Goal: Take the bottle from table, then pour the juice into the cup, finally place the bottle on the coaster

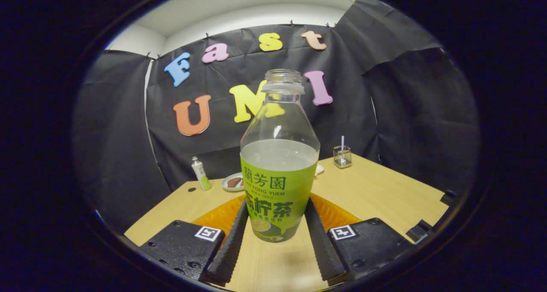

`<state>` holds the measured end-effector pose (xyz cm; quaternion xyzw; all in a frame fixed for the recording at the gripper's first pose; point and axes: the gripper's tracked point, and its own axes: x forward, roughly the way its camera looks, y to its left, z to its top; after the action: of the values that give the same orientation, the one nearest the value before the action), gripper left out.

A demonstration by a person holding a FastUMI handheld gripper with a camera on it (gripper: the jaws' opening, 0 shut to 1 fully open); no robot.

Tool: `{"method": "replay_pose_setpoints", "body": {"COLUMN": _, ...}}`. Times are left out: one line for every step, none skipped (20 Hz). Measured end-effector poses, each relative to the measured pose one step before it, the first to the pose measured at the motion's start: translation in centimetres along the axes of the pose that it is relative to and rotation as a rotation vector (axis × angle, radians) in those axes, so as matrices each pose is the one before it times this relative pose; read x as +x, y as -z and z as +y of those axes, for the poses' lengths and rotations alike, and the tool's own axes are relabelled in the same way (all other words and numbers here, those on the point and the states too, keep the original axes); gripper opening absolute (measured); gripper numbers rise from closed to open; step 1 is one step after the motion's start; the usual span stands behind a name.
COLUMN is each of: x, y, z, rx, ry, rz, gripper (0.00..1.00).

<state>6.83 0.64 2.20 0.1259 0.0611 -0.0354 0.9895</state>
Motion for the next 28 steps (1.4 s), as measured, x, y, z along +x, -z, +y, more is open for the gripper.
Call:
{"method": "replay_pose_setpoints", "body": {"x": 0.52, "y": -0.305, "z": -0.05, "rx": -0.02289, "ry": 0.00307, "rz": -0.00976, "gripper": 0.78}}
{"method": "replay_pose_setpoints", "body": {"x": 0.56, "y": -0.018, "z": -0.063, "rx": -0.02559, "ry": 0.00799, "rz": -0.00151, "gripper": 0.78}}
{"method": "replay_pose_setpoints", "body": {"x": 0.697, "y": -0.148, "z": -0.23, "rx": -0.02923, "ry": 0.01393, "rz": 0.00089, "gripper": 0.78}}
{"method": "replay_pose_setpoints", "body": {"x": 0.835, "y": -0.038, "z": -0.277, "rx": -0.02814, "ry": 0.01869, "rz": 0.00764, "gripper": 0.78}}
{"method": "replay_pose_setpoints", "body": {"x": 0.784, "y": 0.138, "z": -0.109, "rx": -0.02364, "ry": 0.01374, "rz": 0.00888, "gripper": 0.78}}
{"method": "replay_pose_setpoints", "body": {"x": 0.756, "y": -0.048, "z": 0.123, "rx": -0.01853, "ry": 0.00685, "rz": 0.00602, "gripper": 0.78}}
{"method": "replay_pose_setpoints", "body": {"x": 0.89, "y": 0.096, "z": 0.326, "rx": -0.00739, "ry": -0.00286, "rz": 0.00932, "gripper": 0.78}}
{"method": "replay_pose_setpoints", "body": {"x": 0.786, "y": -0.11, "z": 0.391, "rx": 0.0016, "ry": -0.00652, "rz": 0.00301, "gripper": 0.78}}
{"method": "replay_pose_setpoints", "body": {"x": 0.706, "y": -0.038, "z": 0.286, "rx": 0.00024, "ry": -0.00195, "rz": 0.00161, "gripper": 0.78}}
{"method": "replay_pose_setpoints", "body": {"x": 0.942, "y": 0.127, "z": 0.104, "rx": -0.00181, "ry": -0.00093, "rz": 0.00664, "gripper": 0.78}}
{"method": "replay_pose_setpoints", "body": {"x": 0.742, "y": 0.214, "z": 0.242, "rx": 0.00095, "ry": -0.0064, "rz": 0.00872, "gripper": 0.78}}
{"method": "replay_pose_setpoints", "body": {"x": 0.706, "y": 0.099, "z": 0.362, "rx": 0.0009, "ry": -0.01263, "rz": 0.00292, "gripper": 0.78}}
{"method": "replay_pose_setpoints", "body": {"x": 0.782, "y": 0.223, "z": 0.374, "rx": -0.0042, "ry": -0.01432, "rz": 0.00974, "gripper": 0.78}}
{"method": "replay_pose_setpoints", "body": {"x": 1.158, "y": 0.182, "z": -0.06, "rx": -0.00808, "ry": 0.00372, "rz": 0.00824, "gripper": 0.78}}
{"method": "replay_pose_setpoints", "body": {"x": 0.956, "y": 0.334, "z": -0.328, "rx": -0.01515, "ry": 0.01461, "rz": 0.00931, "gripper": 0.78}}
{"method": "replay_pose_setpoints", "body": {"x": 0.87, "y": 0.576, "z": -0.191, "rx": -0.01519, "ry": 0.01257, "rz": 0.01136, "gripper": 0.79}}
{"method": "replay_pose_setpoints", "body": {"x": 0.916, "y": 0.513, "z": -0.017, "rx": -0.01086, "ry": 0.01685, "rz": 0.01028, "gripper": 0.79}}
{"method": "replay_pose_setpoints", "body": {"x": 0.891, "y": 0.618, "z": 0.147, "rx": -0.01795, "ry": 0.00935, "rz": 0.01701, "gripper": 0.79}}
{"method": "replay_pose_setpoints", "body": {"x": 0.84, "y": 0.709, "z": 0.334, "rx": -0.01269, "ry": 0.00125, "rz": 0.01979, "gripper": 0.79}}
{"method": "replay_pose_setpoints", "body": {"x": 0.66, "y": 0.42, "z": 0.481, "rx": -0.00226, "ry": -0.00867, "rz": 0.01139, "gripper": 0.8}}
{"method": "replay_pose_setpoints", "body": {"x": 0.515, "y": 0.377, "z": 0.48, "rx": 0.00417, "ry": -0.00987, "rz": 0.00513, "gripper": 0.8}}
{"method": "replay_pose_setpoints", "body": {"x": 0.539, "y": 0.379, "z": 0.303, "rx": 0.00868, "ry": -0.01152, "rz": 0.00642, "gripper": 0.8}}
{"method": "replay_pose_setpoints", "body": {"x": 0.573, "y": 0.483, "z": 0.34, "rx": 0.00899, "ry": -0.01434, "rz": 0.00919, "gripper": 0.8}}
{"method": "replay_pose_setpoints", "body": {"x": 0.415, "y": 0.384, "z": 0.252, "rx": 0.00315, "ry": -0.00747, "rz": 0.00725, "gripper": 0.8}}
{"method": "replay_pose_setpoints", "body": {"x": 0.356, "y": 0.332, "z": -0.014, "rx": -0.00393, "ry": -0.00107, "rz": 0.00721, "gripper": 0.81}}
{"method": "replay_pose_setpoints", "body": {"x": 0.298, "y": 0.277, "z": -0.201, "rx": -0.00751, "ry": 0.00811, "rz": 0.00779, "gripper": 0.81}}
{"method": "replay_pose_setpoints", "body": {"x": 0.235, "y": 0.287, "z": -0.155, "rx": -0.00368, "ry": 0.00394, "rz": 0.00577, "gripper": 0.81}}
{"method": "replay_pose_setpoints", "body": {"x": 0.213, "y": 0.196, "z": -0.121, "rx": 0.00184, "ry": -0.00125, "rz": 0.00516, "gripper": 0.81}}
